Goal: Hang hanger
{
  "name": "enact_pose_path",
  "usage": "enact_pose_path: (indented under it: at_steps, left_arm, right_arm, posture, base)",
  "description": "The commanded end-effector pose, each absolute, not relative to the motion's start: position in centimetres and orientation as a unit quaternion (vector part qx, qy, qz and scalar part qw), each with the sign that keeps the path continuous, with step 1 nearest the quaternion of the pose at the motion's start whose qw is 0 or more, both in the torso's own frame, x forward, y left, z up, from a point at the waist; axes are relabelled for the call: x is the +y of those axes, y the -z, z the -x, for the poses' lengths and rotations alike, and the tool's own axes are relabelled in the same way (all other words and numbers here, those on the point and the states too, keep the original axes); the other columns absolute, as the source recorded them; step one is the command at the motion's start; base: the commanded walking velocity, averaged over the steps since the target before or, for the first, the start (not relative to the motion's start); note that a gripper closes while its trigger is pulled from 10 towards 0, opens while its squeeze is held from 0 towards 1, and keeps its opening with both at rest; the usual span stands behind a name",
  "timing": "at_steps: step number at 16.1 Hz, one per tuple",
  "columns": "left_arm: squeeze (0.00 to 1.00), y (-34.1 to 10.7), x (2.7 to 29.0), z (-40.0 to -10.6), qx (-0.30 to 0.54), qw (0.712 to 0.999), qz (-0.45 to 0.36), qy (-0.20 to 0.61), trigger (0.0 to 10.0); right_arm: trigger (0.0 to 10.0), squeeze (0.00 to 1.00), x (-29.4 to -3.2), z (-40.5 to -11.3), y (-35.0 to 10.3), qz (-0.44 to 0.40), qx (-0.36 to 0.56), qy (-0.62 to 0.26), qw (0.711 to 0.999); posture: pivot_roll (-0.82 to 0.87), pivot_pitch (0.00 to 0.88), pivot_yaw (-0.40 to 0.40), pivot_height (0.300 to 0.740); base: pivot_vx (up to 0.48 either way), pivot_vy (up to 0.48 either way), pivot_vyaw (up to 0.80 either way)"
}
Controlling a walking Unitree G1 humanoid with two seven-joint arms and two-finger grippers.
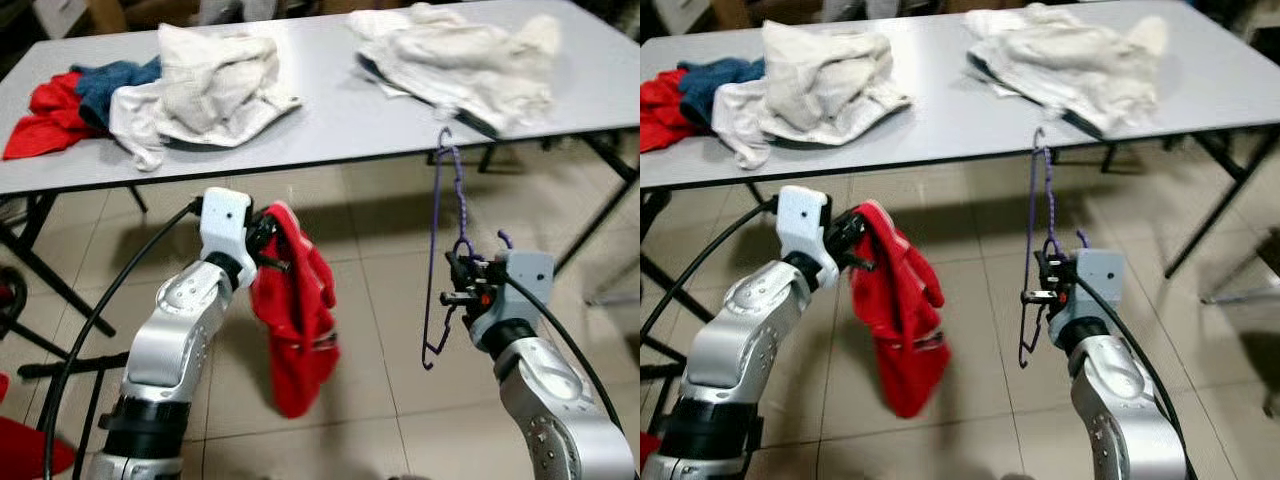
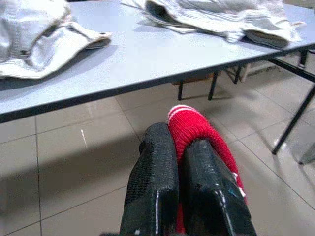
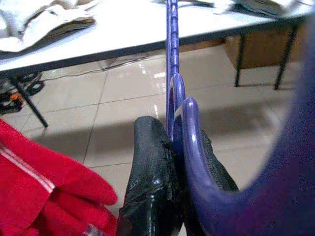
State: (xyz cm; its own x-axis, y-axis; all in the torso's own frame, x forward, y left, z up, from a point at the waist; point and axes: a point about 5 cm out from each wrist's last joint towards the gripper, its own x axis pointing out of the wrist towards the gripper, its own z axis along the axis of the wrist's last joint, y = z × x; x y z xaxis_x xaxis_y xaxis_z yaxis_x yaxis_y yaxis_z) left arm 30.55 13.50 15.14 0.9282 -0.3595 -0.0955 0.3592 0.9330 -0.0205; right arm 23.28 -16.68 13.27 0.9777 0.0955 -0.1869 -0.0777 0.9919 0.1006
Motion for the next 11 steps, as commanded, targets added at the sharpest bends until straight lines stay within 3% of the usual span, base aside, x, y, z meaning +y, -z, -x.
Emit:
enact_pose_path:
  at_steps: [1,5,11]
  left_arm:
    - [0.00,-16.06,13.61,-30.95,0.028,0.983,-0.002,0.181,10.0]
    - [0.00,-16.00,13.85,-30.68,0.027,0.985,0.003,0.171,10.0]
    - [0.00,-16.02,14.14,-30.58,0.026,0.985,-0.003,0.170,10.0]
  right_arm:
    - [10.0,0.00,-16.31,-23.40,-13.74,-0.039,0.087,-0.062,0.993]
    - [10.0,0.00,-15.60,-23.24,-13.88,-0.014,0.090,-0.099,0.991]
    - [10.0,0.00,-15.88,-23.24,-13.66,-0.028,0.106,-0.090,0.990]
  posture:
    - [-0.04,0.029,0.057,0.740]
    - [-0.03,0.031,0.035,0.740]
    - [-0.03,0.036,0.032,0.740]
  base:
    - [0.405,0.000,0.00]
    - [0.404,0.000,0.52]
    - [0.406,0.000,0.00]
